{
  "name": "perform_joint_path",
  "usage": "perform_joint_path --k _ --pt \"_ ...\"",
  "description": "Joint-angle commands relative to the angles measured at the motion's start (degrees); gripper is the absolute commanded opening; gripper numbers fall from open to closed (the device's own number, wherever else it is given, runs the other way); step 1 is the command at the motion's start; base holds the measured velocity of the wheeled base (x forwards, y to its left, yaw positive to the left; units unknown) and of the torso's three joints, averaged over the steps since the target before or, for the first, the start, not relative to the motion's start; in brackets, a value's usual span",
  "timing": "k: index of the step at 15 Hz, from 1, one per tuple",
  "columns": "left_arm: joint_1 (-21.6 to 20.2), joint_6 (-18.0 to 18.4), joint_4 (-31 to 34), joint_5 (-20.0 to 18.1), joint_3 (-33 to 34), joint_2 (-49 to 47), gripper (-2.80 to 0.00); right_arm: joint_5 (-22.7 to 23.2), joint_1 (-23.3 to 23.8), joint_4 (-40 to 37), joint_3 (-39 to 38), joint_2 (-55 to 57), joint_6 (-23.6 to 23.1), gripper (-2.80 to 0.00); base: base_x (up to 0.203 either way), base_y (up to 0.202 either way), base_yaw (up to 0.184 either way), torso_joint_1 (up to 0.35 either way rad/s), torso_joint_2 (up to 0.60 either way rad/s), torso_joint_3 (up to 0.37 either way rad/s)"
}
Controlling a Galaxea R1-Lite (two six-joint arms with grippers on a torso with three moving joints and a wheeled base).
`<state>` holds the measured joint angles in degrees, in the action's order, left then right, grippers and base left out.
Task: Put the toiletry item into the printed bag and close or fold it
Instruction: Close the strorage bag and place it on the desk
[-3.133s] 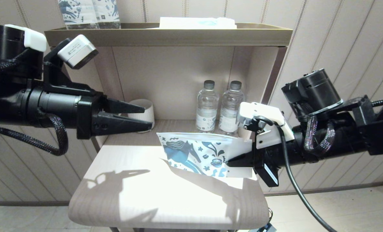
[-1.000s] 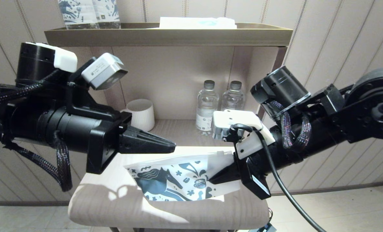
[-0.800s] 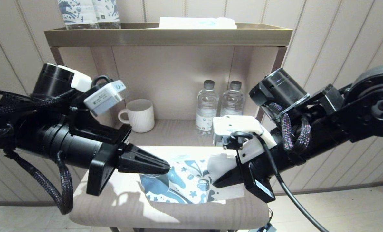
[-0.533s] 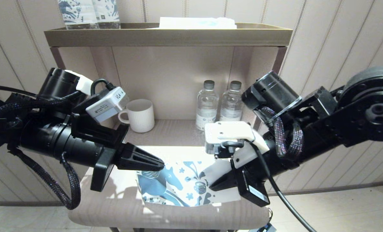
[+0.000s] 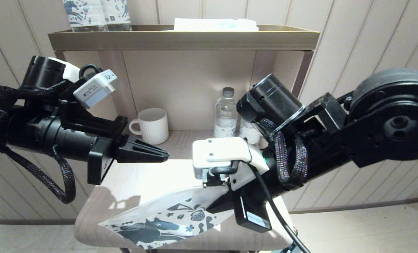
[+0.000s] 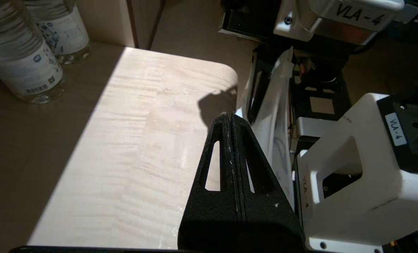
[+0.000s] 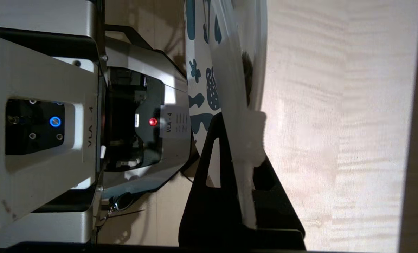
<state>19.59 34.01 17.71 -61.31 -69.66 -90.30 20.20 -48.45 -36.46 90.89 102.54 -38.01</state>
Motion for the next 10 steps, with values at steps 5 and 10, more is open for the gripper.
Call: perform_joint_path --k 5,10 --pt "-1.0 -0.6 0.5 -1.0 1.1 5.3 -2.8 -1.8 -4.2 -2.5 6.5 -0.2 -0.1 -2.8 0.0 0.0 0.0 0.0 0.0 0.0" --pt "-1.0 -1.5 0.1 -1.0 1.5 6.0 -2.8 -3.1 -4.6 -6.4 11.9 2.1 0.0 -2.8 0.0 0.0 0.0 0.0 0.0 0.0"
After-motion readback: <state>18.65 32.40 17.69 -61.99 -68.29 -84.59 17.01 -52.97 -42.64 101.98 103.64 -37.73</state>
